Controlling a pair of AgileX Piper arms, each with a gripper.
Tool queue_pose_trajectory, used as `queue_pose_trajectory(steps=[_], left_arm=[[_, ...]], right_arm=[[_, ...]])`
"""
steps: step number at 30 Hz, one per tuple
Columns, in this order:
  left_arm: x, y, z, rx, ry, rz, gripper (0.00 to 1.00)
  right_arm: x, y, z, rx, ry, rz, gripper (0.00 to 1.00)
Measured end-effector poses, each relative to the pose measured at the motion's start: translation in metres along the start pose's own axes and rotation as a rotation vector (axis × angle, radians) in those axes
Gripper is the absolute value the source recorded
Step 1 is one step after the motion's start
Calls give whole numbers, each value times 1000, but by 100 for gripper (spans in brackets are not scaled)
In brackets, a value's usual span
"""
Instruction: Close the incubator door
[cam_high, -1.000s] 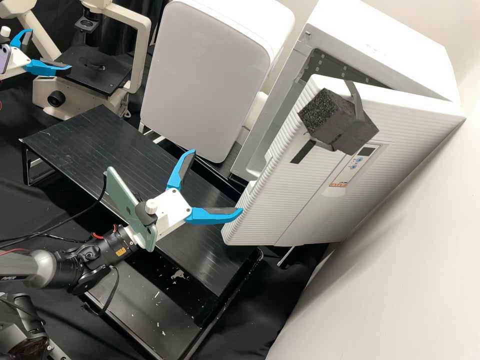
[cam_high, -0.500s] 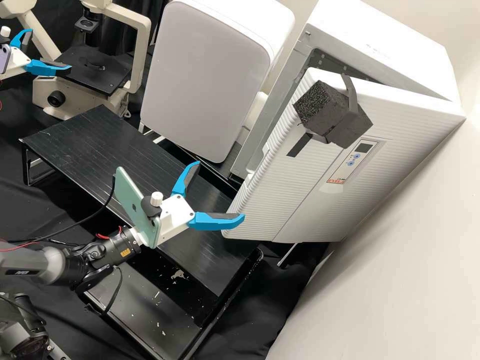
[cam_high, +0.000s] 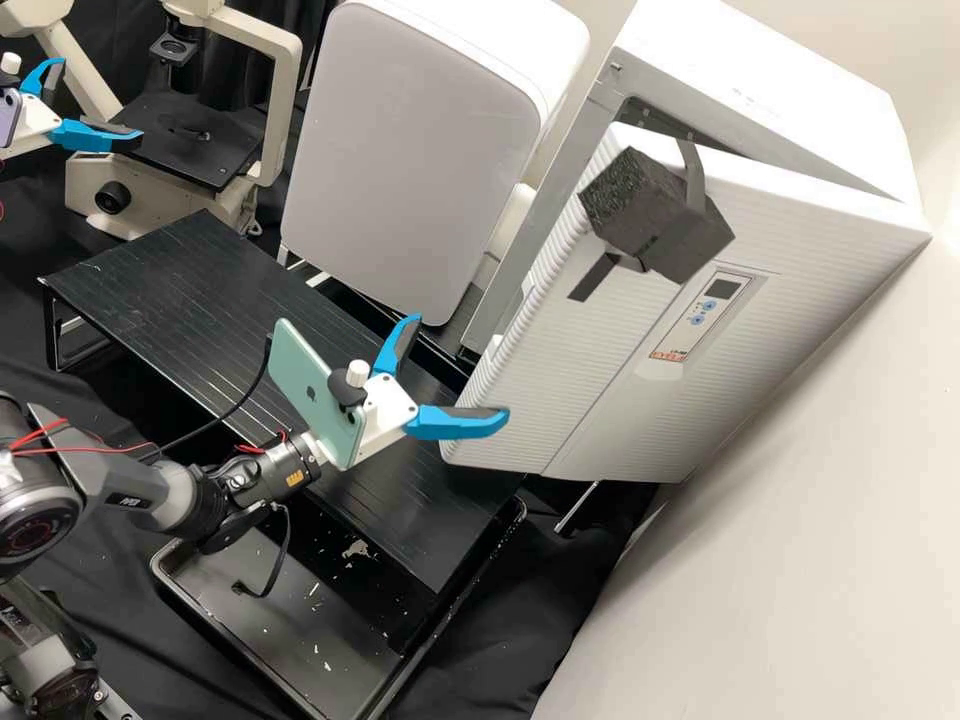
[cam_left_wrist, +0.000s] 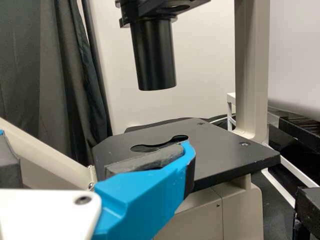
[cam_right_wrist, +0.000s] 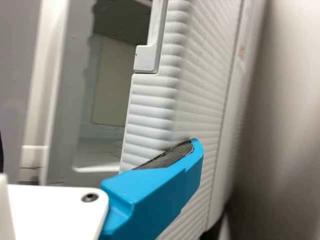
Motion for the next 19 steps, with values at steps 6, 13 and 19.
queue_pose_trajectory(steps=[6,13,19], left_arm=[[0,0,0,0,0,0,100],[0,0,0,0,0,0,100],[0,0,0,0,0,0,100]], right_arm=[[14,-11,-11,40,52,-31,100],[12,-17,-17,70,31,-30,100],[-5,-21,-14,114,1,-59,100]])
